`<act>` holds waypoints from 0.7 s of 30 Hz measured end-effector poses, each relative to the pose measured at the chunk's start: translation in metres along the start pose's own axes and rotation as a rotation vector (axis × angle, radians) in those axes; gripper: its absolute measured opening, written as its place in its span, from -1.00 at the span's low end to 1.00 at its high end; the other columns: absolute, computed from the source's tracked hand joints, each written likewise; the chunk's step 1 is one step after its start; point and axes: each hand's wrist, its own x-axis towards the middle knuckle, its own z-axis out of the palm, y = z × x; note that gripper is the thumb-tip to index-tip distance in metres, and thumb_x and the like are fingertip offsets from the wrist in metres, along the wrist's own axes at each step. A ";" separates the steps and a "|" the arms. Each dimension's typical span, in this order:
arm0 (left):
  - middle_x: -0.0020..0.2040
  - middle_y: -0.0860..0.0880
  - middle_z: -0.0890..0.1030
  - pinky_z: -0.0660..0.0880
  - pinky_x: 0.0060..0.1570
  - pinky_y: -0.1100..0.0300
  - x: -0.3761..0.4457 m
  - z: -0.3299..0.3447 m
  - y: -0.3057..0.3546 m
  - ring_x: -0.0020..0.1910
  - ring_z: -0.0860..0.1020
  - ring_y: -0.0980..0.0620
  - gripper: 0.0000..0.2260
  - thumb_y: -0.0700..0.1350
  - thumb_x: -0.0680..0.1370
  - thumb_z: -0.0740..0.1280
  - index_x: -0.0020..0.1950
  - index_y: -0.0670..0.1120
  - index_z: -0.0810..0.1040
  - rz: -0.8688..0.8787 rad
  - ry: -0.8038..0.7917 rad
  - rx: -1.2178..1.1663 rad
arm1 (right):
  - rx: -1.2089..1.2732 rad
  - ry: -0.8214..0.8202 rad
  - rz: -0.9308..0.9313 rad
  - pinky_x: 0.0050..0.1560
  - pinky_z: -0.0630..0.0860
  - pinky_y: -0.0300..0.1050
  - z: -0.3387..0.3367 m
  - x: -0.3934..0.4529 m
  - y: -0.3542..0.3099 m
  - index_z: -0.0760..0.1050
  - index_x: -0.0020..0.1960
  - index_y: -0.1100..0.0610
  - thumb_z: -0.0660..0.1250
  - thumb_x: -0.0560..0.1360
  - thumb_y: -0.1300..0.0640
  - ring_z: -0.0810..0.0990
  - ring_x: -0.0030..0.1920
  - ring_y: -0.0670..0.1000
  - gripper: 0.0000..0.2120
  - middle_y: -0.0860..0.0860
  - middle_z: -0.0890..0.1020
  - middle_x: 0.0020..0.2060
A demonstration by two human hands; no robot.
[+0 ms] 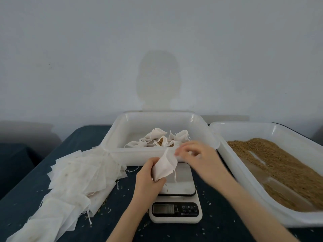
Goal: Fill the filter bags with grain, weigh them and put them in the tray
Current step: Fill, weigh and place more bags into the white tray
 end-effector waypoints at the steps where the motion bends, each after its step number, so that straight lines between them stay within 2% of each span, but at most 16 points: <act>1: -0.02 0.29 0.55 0.44 -0.13 0.47 0.000 0.000 0.001 -0.01 0.52 0.29 -0.61 -0.21 0.41 0.45 0.03 0.23 0.44 0.001 -0.004 0.010 | -0.011 0.025 0.005 -0.17 0.38 -0.34 -0.017 0.001 0.000 0.61 -0.27 -0.16 0.36 0.48 -0.05 0.52 -0.23 -0.15 -0.84 -0.14 0.65 -0.17; 3: 0.00 0.34 0.53 0.42 -0.10 0.51 0.000 0.000 0.001 0.03 0.50 0.33 -0.60 -0.18 0.41 0.47 0.03 0.24 0.43 -0.008 -0.011 0.019 | -0.132 0.137 0.033 -0.16 0.46 -0.16 -0.058 0.003 0.007 0.62 -0.26 -0.16 0.32 0.48 -0.10 0.53 -0.28 -0.03 -0.83 -0.07 0.66 -0.25; 5: 0.00 0.36 0.52 0.42 -0.10 0.53 0.000 0.000 0.000 0.03 0.49 0.35 -0.60 -0.19 0.41 0.47 0.03 0.25 0.43 -0.024 -0.012 0.017 | -0.344 0.265 0.094 -0.26 0.47 -0.12 -0.101 0.002 0.025 0.59 -0.25 -0.17 0.30 0.47 -0.11 0.54 -0.32 -0.11 -0.85 -0.17 0.64 -0.28; 6: 0.00 0.37 0.52 0.41 -0.11 0.54 0.000 0.001 0.000 0.03 0.48 0.36 -0.60 -0.19 0.41 0.47 0.03 0.26 0.43 -0.031 -0.013 0.017 | -0.507 0.272 0.140 -0.28 0.46 -0.15 -0.121 0.000 0.037 0.56 -0.24 -0.16 0.29 0.48 -0.10 0.54 -0.30 -0.14 -0.85 -0.21 0.62 -0.27; 7: 0.00 0.38 0.51 0.40 -0.11 0.55 0.000 0.001 0.000 0.03 0.48 0.38 -0.59 -0.19 0.41 0.47 0.02 0.26 0.43 -0.038 -0.013 0.017 | -0.678 0.213 0.216 -0.27 0.44 -0.17 -0.139 -0.002 0.052 0.53 -0.22 -0.15 0.28 0.51 -0.09 0.55 -0.23 -0.14 -0.85 -0.21 0.61 -0.23; 9: -0.01 0.38 0.52 0.39 -0.12 0.57 0.000 0.002 -0.001 0.04 0.46 0.40 -0.59 -0.18 0.41 0.48 0.02 0.27 0.42 -0.051 -0.010 0.018 | -0.938 -0.108 0.433 -0.23 0.46 -0.23 -0.167 -0.010 0.088 0.52 -0.11 -0.10 0.26 0.54 -0.14 0.58 -0.12 -0.10 -0.84 -0.13 0.61 -0.12; 11: -0.02 0.31 0.55 0.41 -0.14 0.57 0.000 0.003 -0.002 0.03 0.46 0.40 -0.59 -0.17 0.41 0.49 0.02 0.27 0.42 -0.073 -0.005 0.015 | -1.032 -0.485 0.596 -0.07 0.51 -0.30 -0.182 -0.026 0.118 0.48 0.04 -0.05 0.22 0.54 -0.25 0.58 -0.02 -0.13 -0.71 -0.12 0.59 0.00; 12: -0.03 0.29 0.55 0.41 -0.15 0.57 -0.001 0.003 -0.002 0.03 0.46 0.40 -0.59 -0.17 0.41 0.49 0.02 0.27 0.42 -0.084 -0.001 0.013 | -1.012 -0.581 0.650 0.00 0.50 -0.31 -0.185 -0.033 0.126 0.41 0.10 -0.07 0.24 0.52 -0.26 0.56 0.01 -0.16 -0.69 -0.14 0.56 0.05; 14: -0.03 0.27 0.55 0.42 -0.15 0.56 -0.001 0.003 -0.002 0.03 0.47 0.39 -0.60 -0.16 0.41 0.48 0.02 0.26 0.43 -0.098 0.013 0.005 | -0.942 -0.613 0.674 0.09 0.50 -0.26 -0.189 -0.040 0.137 0.34 0.18 -0.09 0.36 0.48 -0.18 0.54 0.04 -0.15 -0.63 -0.16 0.52 0.10; 16: -0.04 0.27 0.56 0.43 -0.15 0.53 -0.001 0.003 -0.001 0.01 0.48 0.38 -0.62 -0.16 0.41 0.48 0.02 0.24 0.44 -0.106 0.023 -0.005 | -0.941 -0.595 0.641 0.05 0.52 -0.27 -0.189 -0.041 0.145 0.37 0.20 -0.05 0.39 0.48 -0.06 0.54 0.01 -0.16 -0.65 -0.15 0.53 0.07; 19: -0.03 0.25 0.56 0.44 -0.16 0.46 -0.002 0.001 -0.001 0.00 0.49 0.36 -0.64 -0.13 0.42 0.48 0.04 0.23 0.43 -0.126 0.024 -0.009 | -0.938 -0.548 0.609 -0.17 0.47 -0.31 -0.185 -0.037 0.147 0.46 0.00 -0.03 0.32 0.52 0.00 0.51 -0.18 -0.18 -0.91 -0.11 0.57 -0.10; 21: -0.02 0.22 0.57 0.44 -0.14 0.42 -0.002 0.001 -0.001 0.00 0.50 0.33 -0.65 -0.12 0.42 0.48 0.04 0.22 0.44 -0.144 0.028 -0.015 | -0.982 -0.477 0.535 -0.19 0.44 -0.26 -0.188 -0.034 0.145 0.46 -0.13 -0.05 0.30 0.53 -0.03 0.49 -0.27 -0.15 -0.91 -0.07 0.56 -0.22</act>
